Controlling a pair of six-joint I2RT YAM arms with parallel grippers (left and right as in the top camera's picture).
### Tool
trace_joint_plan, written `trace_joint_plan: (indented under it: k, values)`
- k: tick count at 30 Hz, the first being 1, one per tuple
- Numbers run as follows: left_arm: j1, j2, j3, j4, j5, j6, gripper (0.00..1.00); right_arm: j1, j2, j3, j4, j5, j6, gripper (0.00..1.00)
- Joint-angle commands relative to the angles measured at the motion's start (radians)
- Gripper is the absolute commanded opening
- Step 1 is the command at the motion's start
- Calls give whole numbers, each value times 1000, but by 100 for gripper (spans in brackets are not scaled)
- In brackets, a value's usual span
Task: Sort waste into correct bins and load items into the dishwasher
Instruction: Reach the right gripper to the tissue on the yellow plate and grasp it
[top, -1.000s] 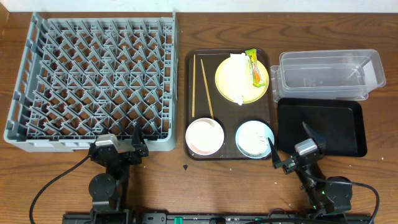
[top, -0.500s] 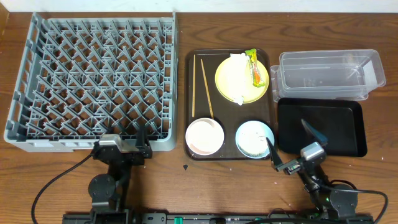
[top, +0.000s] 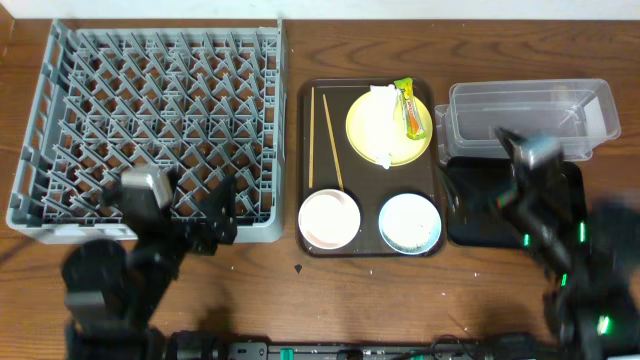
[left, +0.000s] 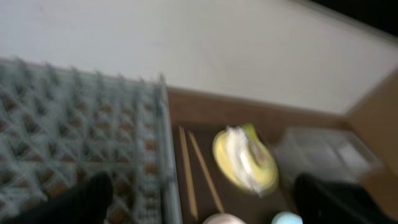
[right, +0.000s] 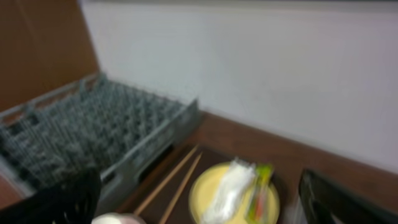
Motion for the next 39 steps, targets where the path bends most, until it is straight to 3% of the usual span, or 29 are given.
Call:
trace_joint_plan:
  k: [1,6,9,14,18,23,24,26,33,35,36,37,39]
  values:
    - [-4,159,173,-123,164,-3,93,5,255,246,-172,-92,14,99]
    - [-4,303,261,-246,177,-4,93,32,617,574,-434,-97,14,99]
    - [-4,356,261,-265,177,-4,93,38,771,663,-428,-111,14,99]
    - [-4,428,261,-286,177,-4,93,53,949,668,-335,-151,113,99]
    - [-4,470,261,-335,177,-4,93,130,1053,668,-353,102,160,97]
    - [-4,510,261,-349,177,-4,93,256,1163,668,-356,365,166,77]
    - [-4,521,261,-349,176,-4,93,298,1207,668,-356,518,235,75]
    - [-4,530,261,-358,177,-4,94,320,1248,668,-349,642,309,75]
    - [-4,529,261,-406,230,-4,93,304,1418,668,-241,681,413,77]
    - [-4,518,261,-405,314,-3,93,291,1436,668,-227,623,391,69]
    - [-4,509,261,-400,342,-1,93,287,1437,668,-227,603,379,54]
    - [-4,497,261,-393,362,10,93,284,1437,668,-228,594,373,33]
    - [-4,464,261,-384,370,62,93,283,1418,668,-238,584,372,6]
